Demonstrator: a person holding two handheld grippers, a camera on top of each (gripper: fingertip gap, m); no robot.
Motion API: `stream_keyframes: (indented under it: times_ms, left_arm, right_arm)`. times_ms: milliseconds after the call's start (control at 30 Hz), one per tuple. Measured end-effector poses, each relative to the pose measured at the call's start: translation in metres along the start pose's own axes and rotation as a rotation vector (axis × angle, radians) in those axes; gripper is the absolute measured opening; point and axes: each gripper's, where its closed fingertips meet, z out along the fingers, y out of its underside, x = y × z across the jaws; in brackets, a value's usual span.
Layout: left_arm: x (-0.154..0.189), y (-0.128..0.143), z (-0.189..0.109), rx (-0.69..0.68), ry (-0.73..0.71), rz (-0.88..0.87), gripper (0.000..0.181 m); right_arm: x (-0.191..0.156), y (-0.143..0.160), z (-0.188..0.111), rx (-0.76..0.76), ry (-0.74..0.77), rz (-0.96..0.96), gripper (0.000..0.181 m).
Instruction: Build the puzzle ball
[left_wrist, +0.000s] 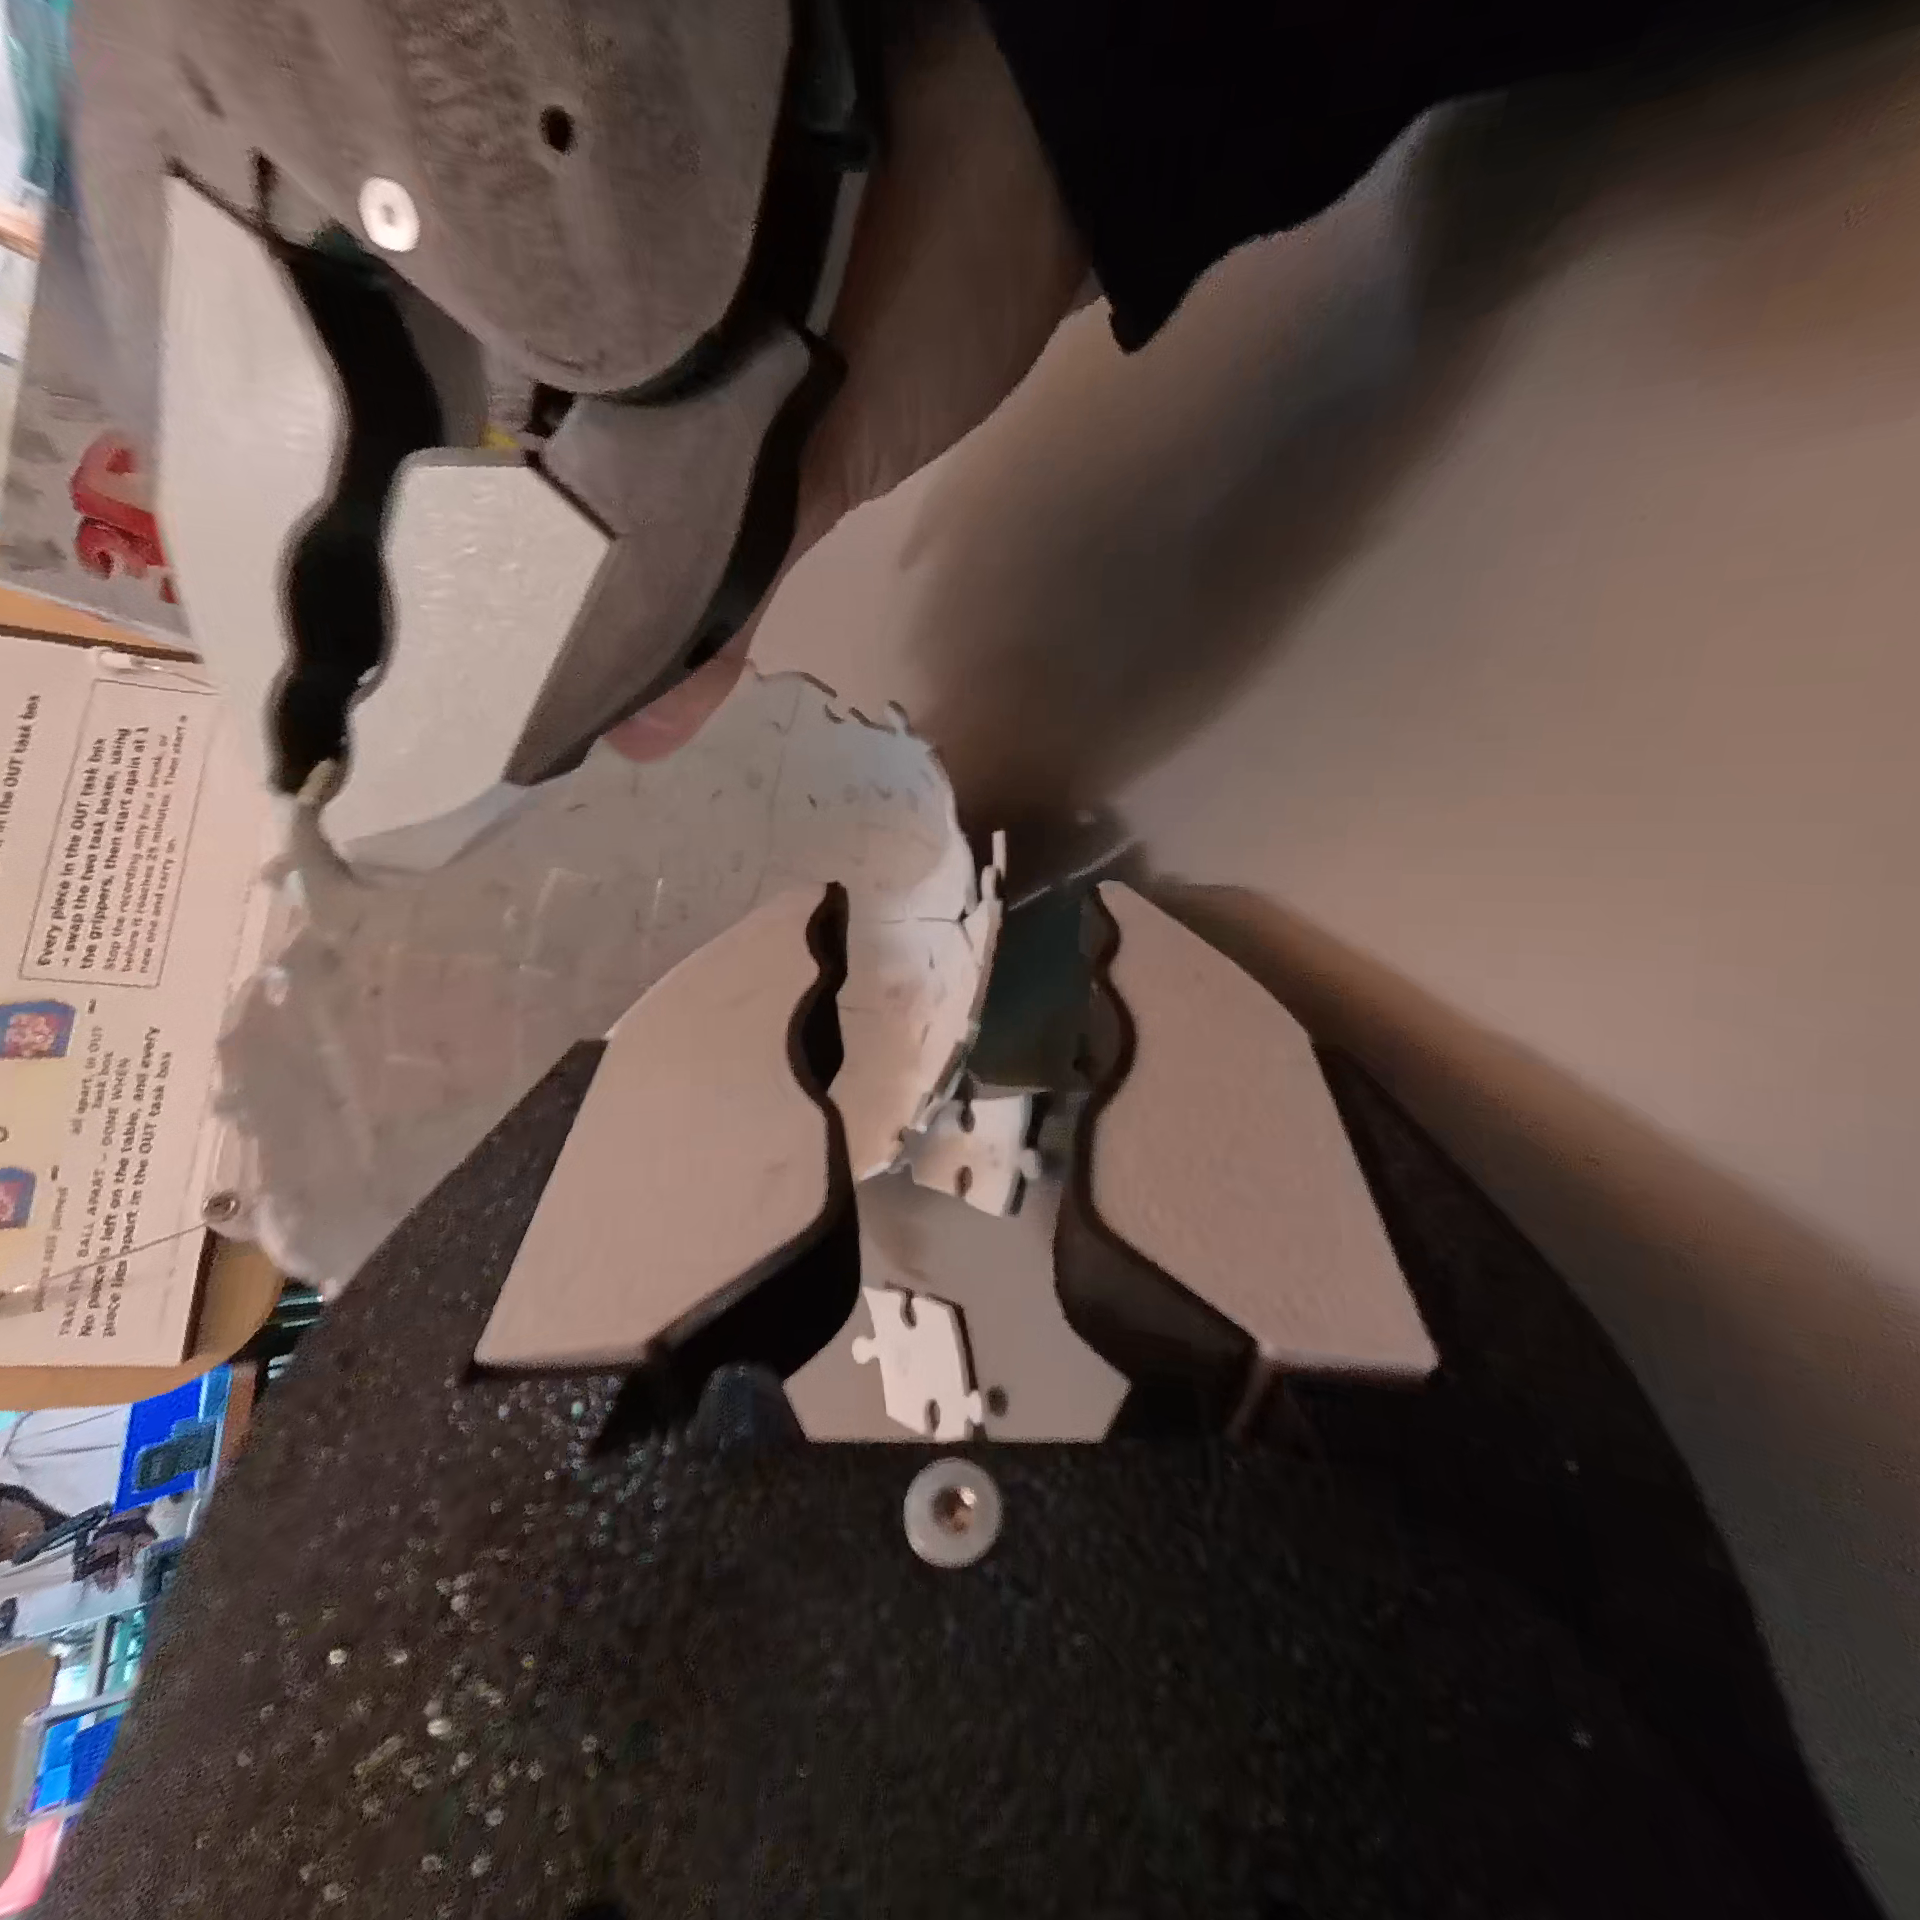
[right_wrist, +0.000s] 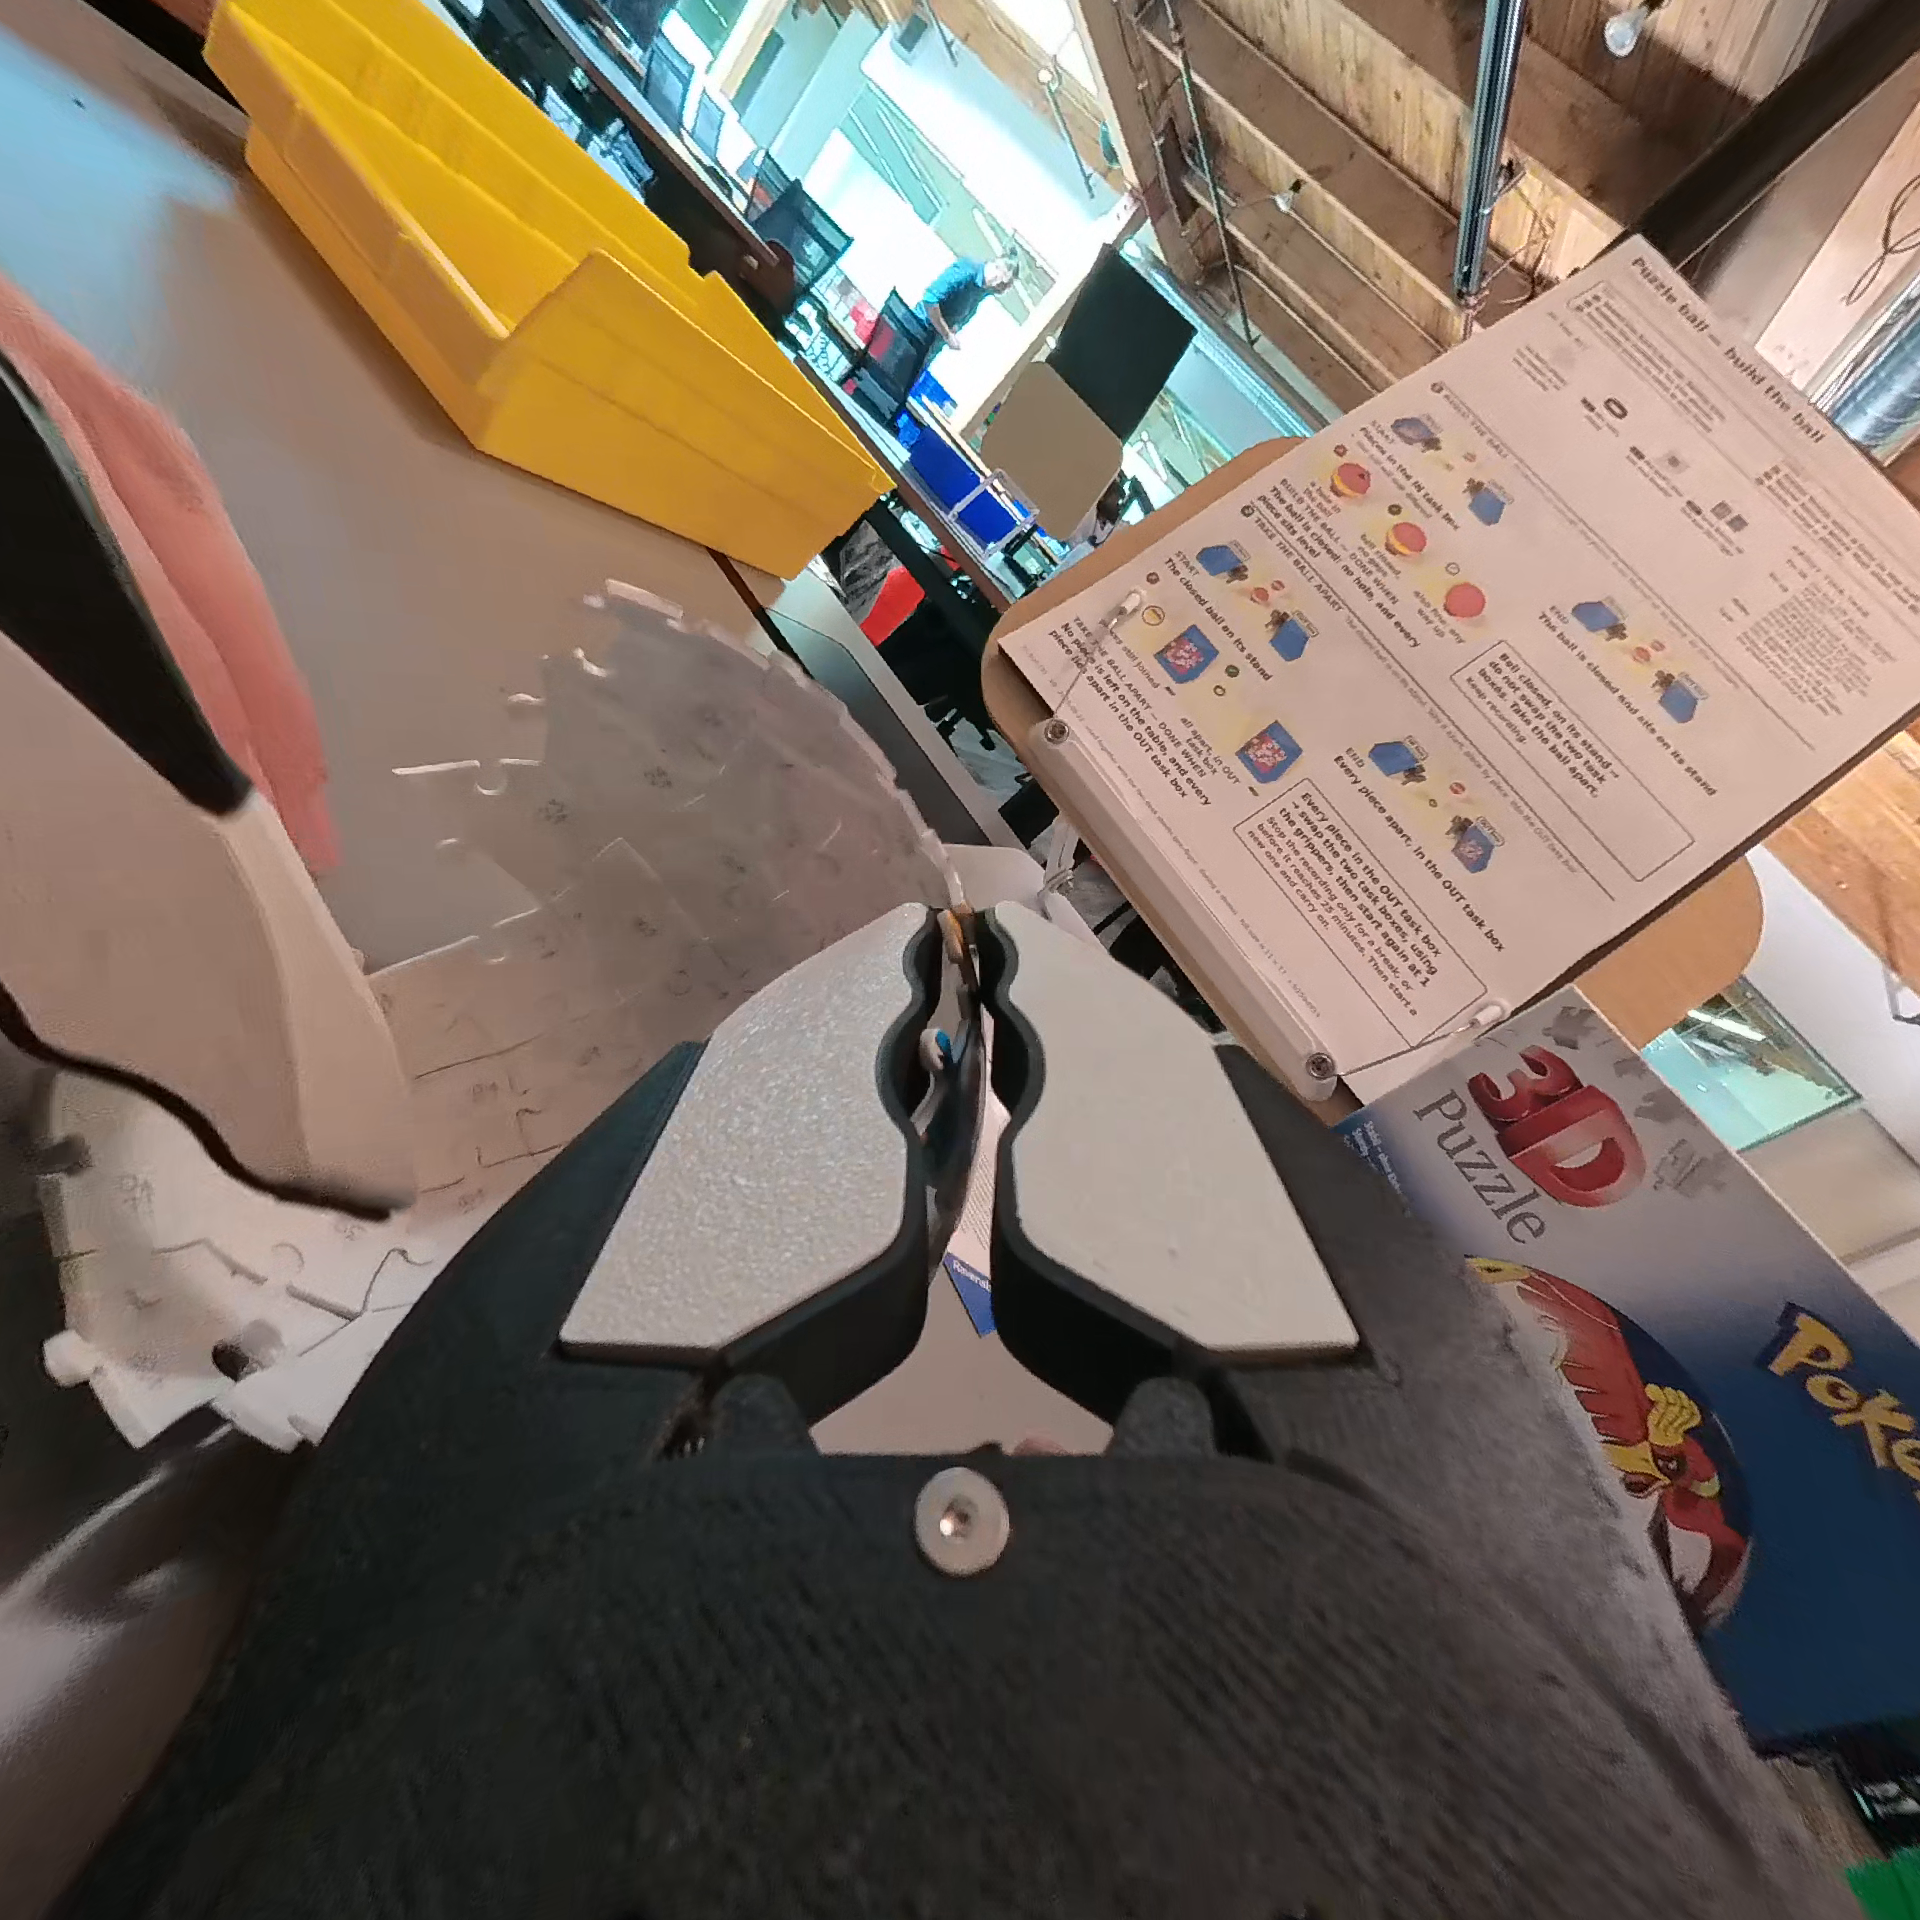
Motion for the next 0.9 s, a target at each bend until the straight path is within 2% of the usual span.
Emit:
stream_keyframes:
  times_ms: [333, 633, 900]
  left_arm:
    - [0.005, 0.009, 0.017, -0.142, 0.030, 0.062, 0.021]
    - [0.006, 0.008, 0.019, -0.127, 0.062, 0.045, 0.007]
    - [0.005, 0.008, 0.018, -0.119, 0.091, -0.008, 0.005]
  right_arm:
    - [-0.003, -0.001, -0.003, 0.010, 0.002, 0.010, 0.006]
    - [-0.004, -0.003, -0.004, 0.023, 0.006, -0.018, 0.006]
    - [-0.004, -0.004, -0.004, 0.028, 0.010, -0.033, 0.006]
